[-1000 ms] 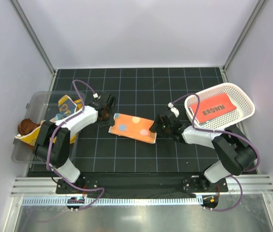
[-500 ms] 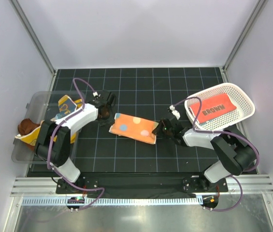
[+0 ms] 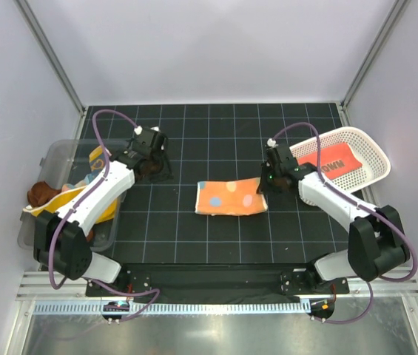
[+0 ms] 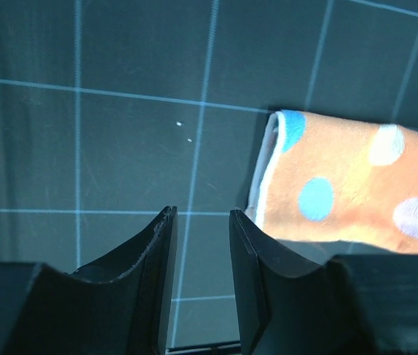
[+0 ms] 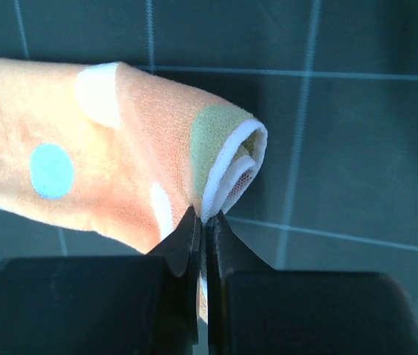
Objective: Fold and stack the towels
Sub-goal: Neatly place the folded towel into the bin
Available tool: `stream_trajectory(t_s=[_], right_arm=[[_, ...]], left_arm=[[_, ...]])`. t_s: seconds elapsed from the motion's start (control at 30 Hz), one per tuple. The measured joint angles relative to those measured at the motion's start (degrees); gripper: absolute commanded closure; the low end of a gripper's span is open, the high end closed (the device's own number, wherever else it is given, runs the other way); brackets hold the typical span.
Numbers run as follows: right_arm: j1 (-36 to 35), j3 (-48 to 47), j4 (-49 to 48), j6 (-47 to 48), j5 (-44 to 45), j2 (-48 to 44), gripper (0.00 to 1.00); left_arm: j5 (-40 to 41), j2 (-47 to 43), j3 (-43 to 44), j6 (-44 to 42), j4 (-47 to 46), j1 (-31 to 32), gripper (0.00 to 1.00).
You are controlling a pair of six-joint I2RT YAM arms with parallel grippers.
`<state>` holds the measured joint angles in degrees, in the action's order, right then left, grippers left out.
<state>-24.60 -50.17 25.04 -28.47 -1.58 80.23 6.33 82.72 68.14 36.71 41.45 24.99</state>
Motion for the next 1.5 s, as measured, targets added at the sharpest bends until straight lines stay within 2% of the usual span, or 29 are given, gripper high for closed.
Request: stream_trajectory(t_s=[0.23,0.4,0.6,0.83,1.1,1.5], right_arm=[[4.5,-14.8,19.8,14.2,3.9,0.1,0.99],[7.2,-22.4,27.3,20.9,7.9,0.1,0.99],[12.8,-23.8,31.0,27.7,12.0,0.2,0.99],[20.5,-27.8,31.3,35.4,17.0,2.7,0.99],[27.6,-33.3,25.6,42.8,18.5,8.8,0.99],[33.7,-39.0,18.8,50.4,19.5,18.7,0.99]], left_arm=[[-6.4,-0.6,0.1,-0.3,-0.1,0.0,0.61],[-7.8,-0.7,0.1,-1.3,0.0,0.0,0.61],[-8.0,-0.7,0.1,-1.8,0.0,0.0,0.61],[-8.0,0.1,0.3,-2.5,0.0,0.0,0.61],[-8.0,3.0,3.8,-3.0,0.1,0.0,0.6],[-8.2,4.1,6.4,-5.0,0.9,0.0,0.6]])
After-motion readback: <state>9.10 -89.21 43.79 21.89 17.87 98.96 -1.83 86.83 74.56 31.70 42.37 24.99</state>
